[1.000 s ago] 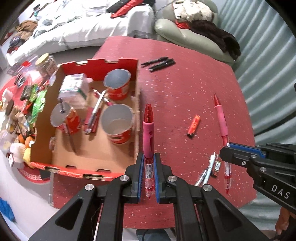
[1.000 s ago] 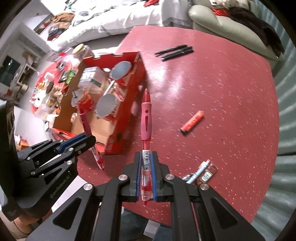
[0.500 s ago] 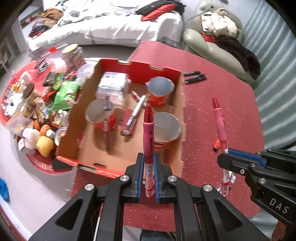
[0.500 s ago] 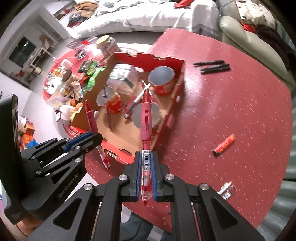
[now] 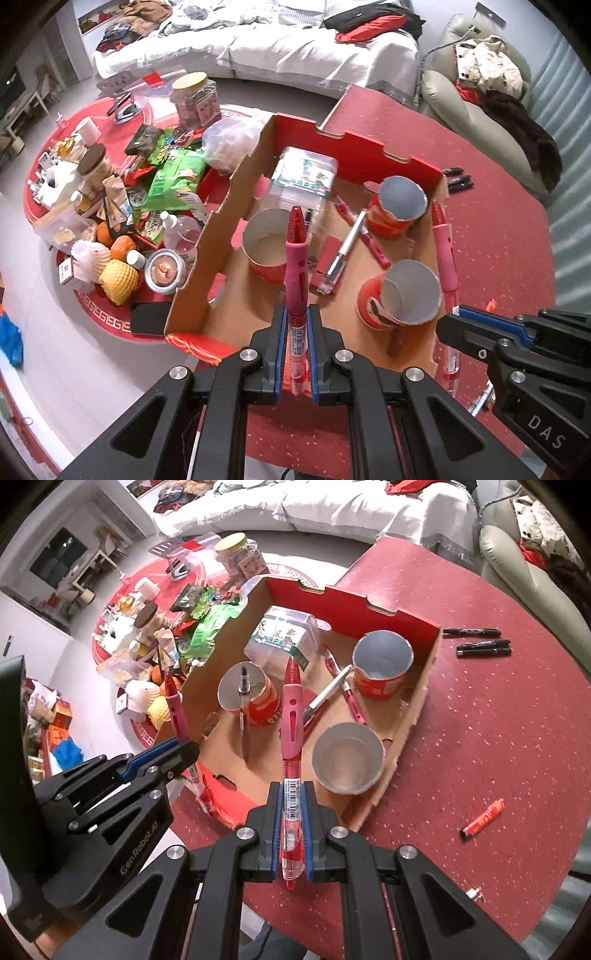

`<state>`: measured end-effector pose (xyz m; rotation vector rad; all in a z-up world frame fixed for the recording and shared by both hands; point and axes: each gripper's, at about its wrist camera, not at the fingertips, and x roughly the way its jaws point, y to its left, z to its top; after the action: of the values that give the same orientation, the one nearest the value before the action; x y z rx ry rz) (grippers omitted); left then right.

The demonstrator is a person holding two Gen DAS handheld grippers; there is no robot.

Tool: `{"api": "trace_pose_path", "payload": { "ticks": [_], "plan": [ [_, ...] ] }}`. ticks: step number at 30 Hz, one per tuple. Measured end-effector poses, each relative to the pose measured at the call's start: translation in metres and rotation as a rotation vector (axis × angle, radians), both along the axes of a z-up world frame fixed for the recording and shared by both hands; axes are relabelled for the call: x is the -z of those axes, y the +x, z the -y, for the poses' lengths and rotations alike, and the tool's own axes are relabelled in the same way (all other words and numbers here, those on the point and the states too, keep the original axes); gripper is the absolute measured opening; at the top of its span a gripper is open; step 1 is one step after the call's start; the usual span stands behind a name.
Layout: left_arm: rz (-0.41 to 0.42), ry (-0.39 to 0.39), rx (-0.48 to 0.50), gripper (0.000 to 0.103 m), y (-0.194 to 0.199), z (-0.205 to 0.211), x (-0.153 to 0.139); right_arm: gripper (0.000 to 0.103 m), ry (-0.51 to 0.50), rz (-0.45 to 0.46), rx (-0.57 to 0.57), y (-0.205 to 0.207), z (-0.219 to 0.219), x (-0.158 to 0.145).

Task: Organize rigid objects
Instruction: 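Carry the pink pen with left tool while right tool carries the red pen to the tray, then release the pink pen from left tool while right tool drops the red pen into the tray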

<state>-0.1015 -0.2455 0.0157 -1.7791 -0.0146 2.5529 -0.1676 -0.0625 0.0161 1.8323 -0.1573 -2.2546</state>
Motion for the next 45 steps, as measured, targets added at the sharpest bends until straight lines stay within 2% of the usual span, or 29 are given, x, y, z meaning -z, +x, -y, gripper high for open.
{"api": "trace_pose_path", "payload": {
  "ticks": [19, 37, 39, 40, 41, 42, 43, 44, 45],
  "plan": [
    [0.082, -0.004, 0.038, 0.011, -0.036, -0.023, 0.037, 0.01, 0.085, 0.05, -0.011, -0.061, -0.007, 0.042],
    [0.15, -0.046, 0.039, 0.011, -0.053, -0.033, 0.065, 0.01, 0.135, 0.093, -0.046, -0.085, -0.011, 0.072],
    [0.159, -0.041, 0.037, 0.012, -0.054, -0.032, 0.067, 0.015, 0.13, 0.099, -0.048, -0.086, -0.013, 0.072],
    [0.167, -0.037, 0.037, 0.012, -0.054, -0.031, 0.068, 0.028, 0.128, 0.1, -0.049, -0.086, -0.013, 0.072],
    [0.174, -0.036, 0.04, 0.026, -0.055, -0.031, 0.07, 0.043, 0.121, 0.1, -0.048, -0.085, -0.015, 0.072],
    [0.18, -0.033, 0.042, 0.064, -0.055, -0.03, 0.071, 0.05, 0.122, 0.096, -0.047, -0.085, -0.016, 0.07],
    [0.18, -0.02, 0.041, 0.084, -0.055, -0.03, 0.071, 0.059, 0.124, 0.091, -0.045, -0.084, -0.017, 0.069],
    [0.167, -0.012, 0.038, 0.102, -0.054, -0.028, 0.069, 0.065, 0.124, 0.084, -0.041, -0.083, -0.019, 0.067],
    [0.148, -0.011, 0.035, 0.102, -0.053, -0.028, 0.066, 0.068, 0.124, 0.083, -0.038, -0.083, -0.02, 0.066]
  ]
}}
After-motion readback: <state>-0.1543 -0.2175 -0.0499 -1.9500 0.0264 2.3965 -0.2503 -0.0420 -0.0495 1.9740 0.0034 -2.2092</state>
